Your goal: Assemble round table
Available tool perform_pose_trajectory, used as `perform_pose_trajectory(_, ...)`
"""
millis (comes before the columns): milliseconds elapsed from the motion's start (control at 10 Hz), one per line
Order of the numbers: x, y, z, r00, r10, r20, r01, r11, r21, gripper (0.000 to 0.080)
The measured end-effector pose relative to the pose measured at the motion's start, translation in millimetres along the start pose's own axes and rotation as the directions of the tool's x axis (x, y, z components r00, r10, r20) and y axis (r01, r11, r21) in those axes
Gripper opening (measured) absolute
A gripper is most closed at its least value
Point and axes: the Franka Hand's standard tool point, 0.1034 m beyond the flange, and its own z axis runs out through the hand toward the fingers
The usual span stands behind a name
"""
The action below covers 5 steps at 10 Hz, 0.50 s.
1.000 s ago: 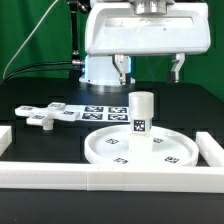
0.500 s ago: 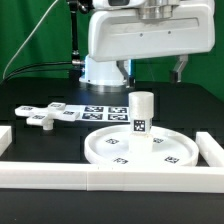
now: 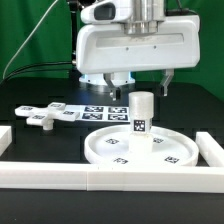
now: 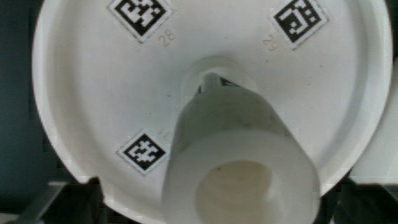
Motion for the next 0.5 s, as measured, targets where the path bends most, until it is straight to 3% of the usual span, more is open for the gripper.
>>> perform_pose_trajectory(200, -1.4, -1.3, 8.1, 1.0, -0.002, 0.009, 0.002, 1.0, 0.001, 0.0649)
perform_pose_trajectory(400, -0.6, -3.2, 9.1, 1.0, -0.006, 0.009, 0.006, 1.0, 0.002, 0.0403)
perform_pose_trajectory(500, -0.4, -4.4, 9.2, 1.0, -0.007, 0.009, 0.007, 1.0, 0.002, 0.0403)
